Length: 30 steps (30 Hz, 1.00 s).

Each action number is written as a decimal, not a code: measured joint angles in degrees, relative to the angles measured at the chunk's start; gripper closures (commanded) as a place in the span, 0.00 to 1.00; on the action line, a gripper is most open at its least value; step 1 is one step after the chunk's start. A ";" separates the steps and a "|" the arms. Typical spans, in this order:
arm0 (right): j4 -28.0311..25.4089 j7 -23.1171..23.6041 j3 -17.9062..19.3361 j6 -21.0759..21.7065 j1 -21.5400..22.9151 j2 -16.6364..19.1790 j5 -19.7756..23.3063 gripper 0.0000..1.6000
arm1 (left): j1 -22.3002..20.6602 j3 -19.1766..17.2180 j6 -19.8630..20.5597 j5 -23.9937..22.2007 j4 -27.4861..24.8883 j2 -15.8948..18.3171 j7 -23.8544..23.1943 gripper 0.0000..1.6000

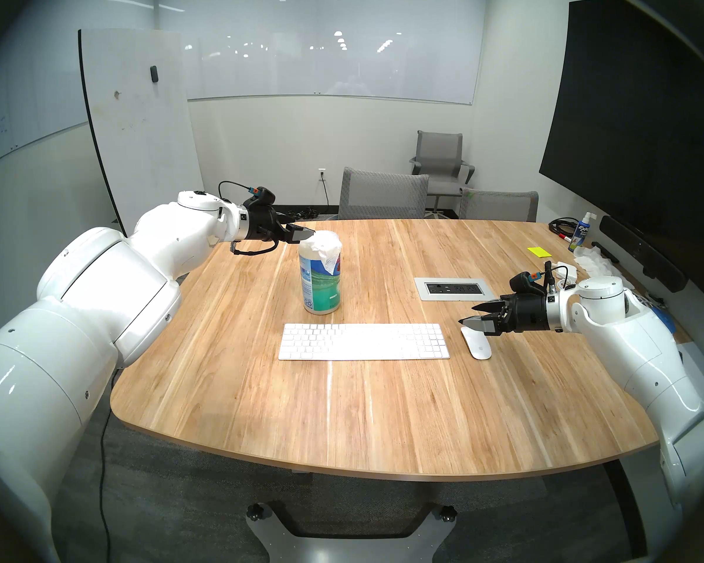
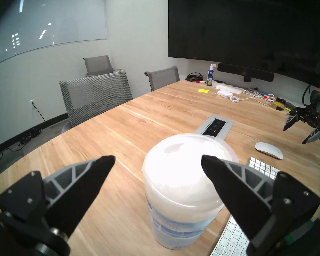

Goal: Wipe the keyboards and mice with a disinfecting wipe, then set the wipe down

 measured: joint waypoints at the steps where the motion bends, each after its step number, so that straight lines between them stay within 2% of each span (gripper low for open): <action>1: 0.00 0.00 0.00 0.00 0.00 0.00 0.00 0.00 | 0.00 0.17 -0.09 0.23 0.00 -0.02 -0.18 0.00; 9: 0.00 0.00 0.00 0.00 0.00 0.00 0.00 0.00 | 0.00 0.73 -0.65 1.33 0.11 -0.13 -1.18 0.00; 30: 0.00 0.00 0.00 0.00 0.00 0.00 0.00 0.00 | 0.05 -0.47 -1.49 1.17 0.48 -0.14 -2.25 0.00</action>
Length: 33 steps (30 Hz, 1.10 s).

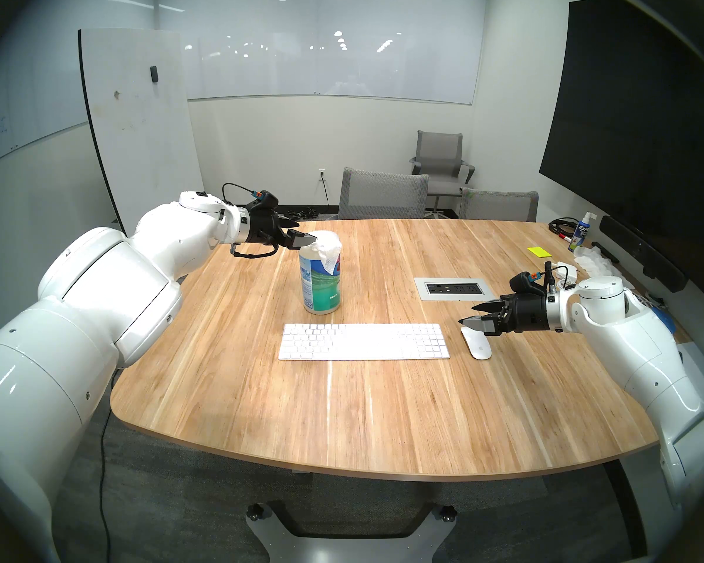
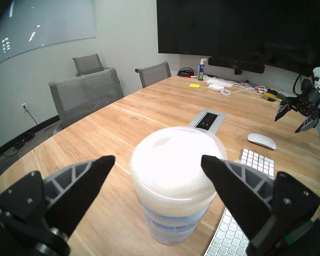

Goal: Wipe the keyboards and mice with a disinfecting wipe, then set the wipe down

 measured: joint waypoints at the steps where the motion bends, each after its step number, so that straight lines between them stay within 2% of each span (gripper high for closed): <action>1: 0.00 0.00 0.00 0.00 0.00 0.00 0.00 0.00 | 0.00 -0.03 -0.02 0.00 0.04 0.00 -0.03 0.00; 33: 0.00 0.00 0.00 0.00 0.00 0.00 0.00 0.00 | 0.40 -0.27 0.53 0.22 0.51 0.00 1.85 0.00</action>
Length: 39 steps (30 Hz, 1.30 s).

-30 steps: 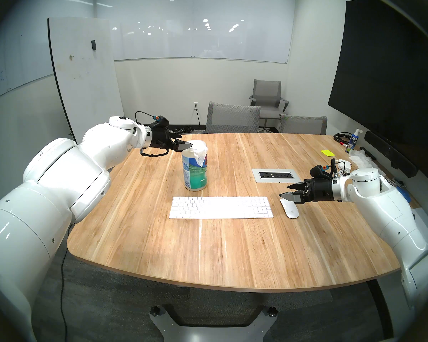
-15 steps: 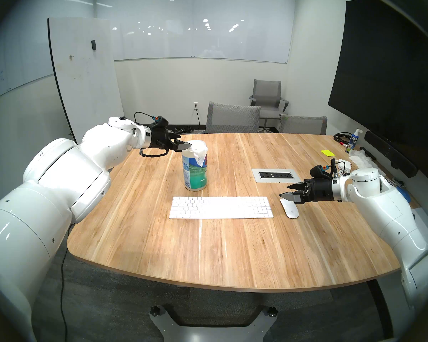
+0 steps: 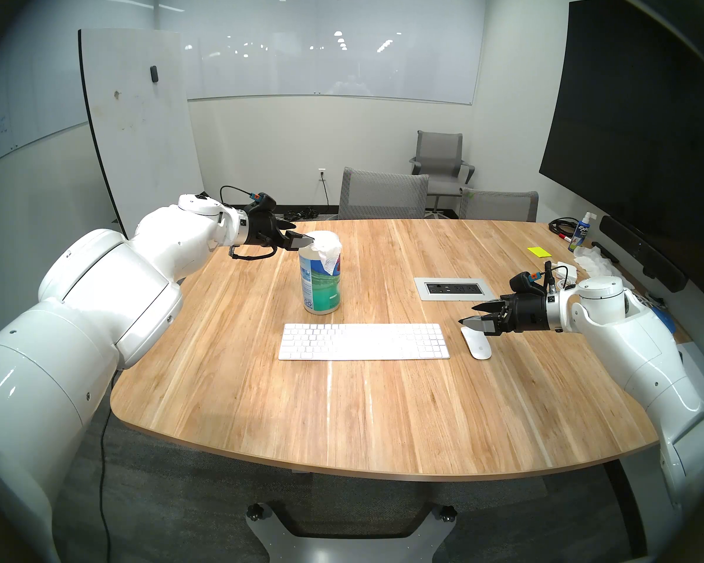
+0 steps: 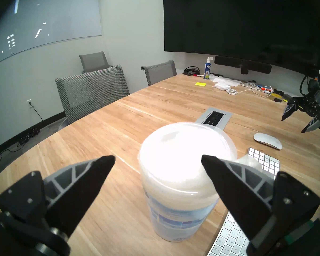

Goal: Wipe the keyboards and mice with a disinfecting wipe, then set the wipe down

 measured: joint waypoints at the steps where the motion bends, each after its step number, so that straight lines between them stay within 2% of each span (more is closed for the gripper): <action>1: 0.00 0.00 0.00 0.00 0.00 0.00 0.00 0.00 | 0.02 0.00 0.12 0.00 0.00 0.00 -0.02 0.00; 39: 0.00 0.00 0.00 0.00 0.00 0.00 0.00 0.00 | 0.16 -0.41 0.78 0.03 -0.01 0.15 -0.81 0.00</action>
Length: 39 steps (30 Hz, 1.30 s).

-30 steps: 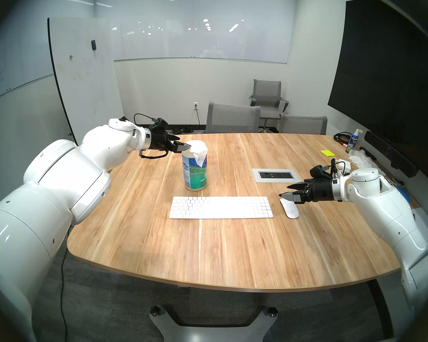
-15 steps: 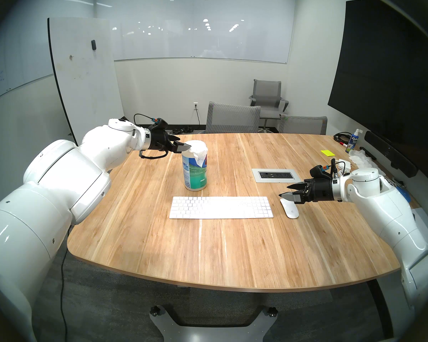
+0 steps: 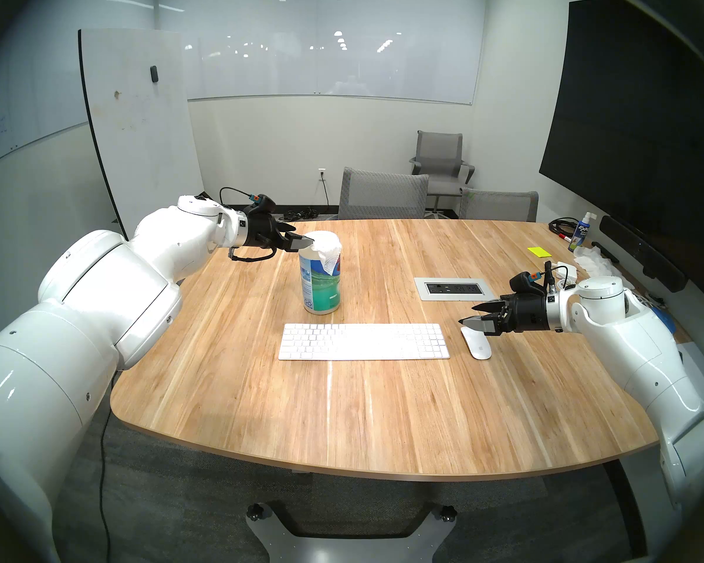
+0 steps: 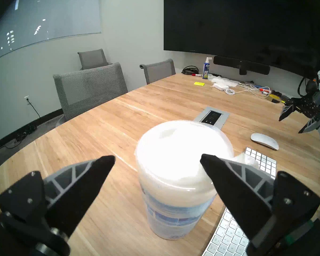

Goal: Wipe the keyboards and mice with a disinfecting wipe, then set the wipe down

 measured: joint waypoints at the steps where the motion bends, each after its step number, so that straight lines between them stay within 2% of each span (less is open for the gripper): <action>1: 0.00 0.00 0.00 0.00 0.00 0.00 0.00 0.00 | 0.00 0.00 0.00 0.00 0.00 0.00 0.01 0.00; 13: 0.00 0.21 0.00 0.01 0.01 0.00 0.00 0.00 | 0.02 -0.03 0.00 0.03 0.00 0.02 0.08 0.00; 23: -0.98 3.05 0.14 1.67 0.69 0.35 0.63 0.00 | 0.03 -0.05 0.00 0.04 0.00 0.04 0.10 0.00; 30: -4.57 4.72 0.69 3.29 -0.27 1.26 1.62 0.00 | 0.04 -0.06 0.00 0.05 -0.01 0.05 0.11 0.00; 39: -11.96 6.25 1.75 5.53 -4.00 2.50 3.57 0.00 | 0.05 -0.09 -0.01 0.07 -0.01 0.06 0.12 0.00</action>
